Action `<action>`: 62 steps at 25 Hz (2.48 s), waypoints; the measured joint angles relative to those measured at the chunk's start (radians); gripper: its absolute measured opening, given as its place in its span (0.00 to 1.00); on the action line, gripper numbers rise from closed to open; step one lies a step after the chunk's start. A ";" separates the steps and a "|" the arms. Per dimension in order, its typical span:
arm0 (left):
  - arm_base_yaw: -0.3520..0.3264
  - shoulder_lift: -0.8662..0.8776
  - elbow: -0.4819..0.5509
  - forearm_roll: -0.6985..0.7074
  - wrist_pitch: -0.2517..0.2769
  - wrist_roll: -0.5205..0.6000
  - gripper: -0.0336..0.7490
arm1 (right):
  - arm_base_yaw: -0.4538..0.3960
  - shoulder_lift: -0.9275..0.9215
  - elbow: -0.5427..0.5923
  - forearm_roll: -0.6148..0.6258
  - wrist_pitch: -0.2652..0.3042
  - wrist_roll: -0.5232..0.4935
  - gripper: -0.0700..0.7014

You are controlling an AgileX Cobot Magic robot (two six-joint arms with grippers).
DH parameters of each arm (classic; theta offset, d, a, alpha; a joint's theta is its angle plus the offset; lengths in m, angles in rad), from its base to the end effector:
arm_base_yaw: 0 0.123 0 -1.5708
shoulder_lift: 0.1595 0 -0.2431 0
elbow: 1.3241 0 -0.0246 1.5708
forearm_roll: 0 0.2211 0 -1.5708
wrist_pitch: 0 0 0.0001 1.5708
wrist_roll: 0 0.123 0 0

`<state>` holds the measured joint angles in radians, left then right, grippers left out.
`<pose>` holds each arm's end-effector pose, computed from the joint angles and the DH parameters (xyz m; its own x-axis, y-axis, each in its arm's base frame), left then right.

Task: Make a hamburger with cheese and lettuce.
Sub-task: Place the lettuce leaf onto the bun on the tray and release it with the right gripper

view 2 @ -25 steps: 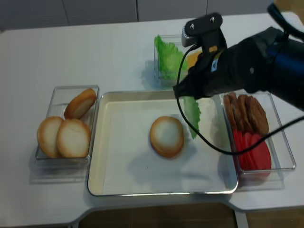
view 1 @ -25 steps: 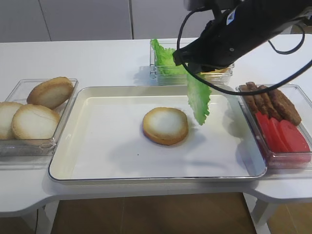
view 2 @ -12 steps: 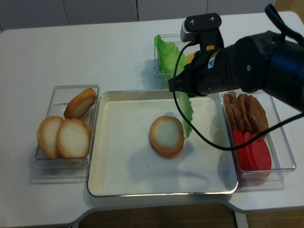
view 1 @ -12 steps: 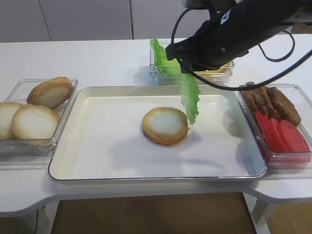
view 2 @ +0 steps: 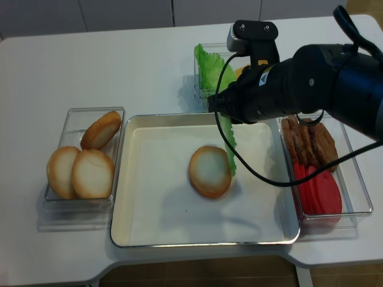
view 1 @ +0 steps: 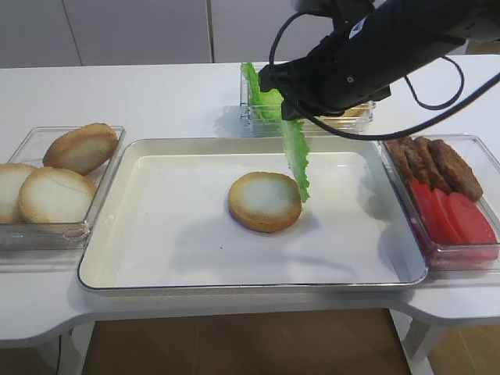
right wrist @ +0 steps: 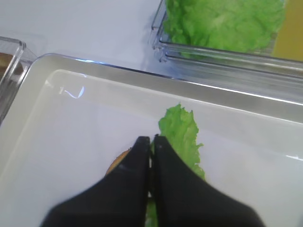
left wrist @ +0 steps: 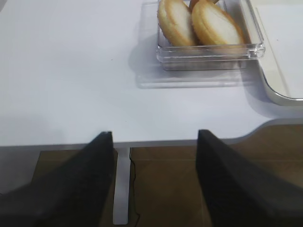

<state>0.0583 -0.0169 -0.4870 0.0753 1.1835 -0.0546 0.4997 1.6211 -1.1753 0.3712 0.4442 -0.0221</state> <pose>0.0305 0.0104 0.2327 -0.5534 -0.0584 -0.8309 -0.1303 0.9913 0.0171 0.3006 0.1860 0.2210 -0.7618 -0.0663 -0.6445 -0.3517 0.8777 0.3255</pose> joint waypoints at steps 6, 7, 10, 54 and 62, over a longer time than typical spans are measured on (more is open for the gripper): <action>0.000 0.000 0.000 0.000 0.000 0.000 0.57 | 0.000 0.011 0.000 0.028 0.008 0.000 0.12; 0.000 0.000 0.000 0.000 0.000 0.000 0.57 | 0.000 0.016 0.000 0.037 0.014 0.000 0.12; 0.000 0.000 0.000 0.000 0.000 0.000 0.57 | 0.000 0.030 0.000 0.076 0.025 -0.026 0.12; 0.000 0.000 0.000 0.000 0.000 0.000 0.57 | 0.000 0.142 0.000 0.531 0.085 -0.337 0.43; 0.000 0.000 0.000 0.000 0.000 0.000 0.57 | 0.000 0.142 0.000 0.525 0.085 -0.362 0.48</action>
<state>0.0583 -0.0169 -0.4870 0.0753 1.1835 -0.0546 0.4997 1.7628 -1.1753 0.8965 0.5290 -0.3844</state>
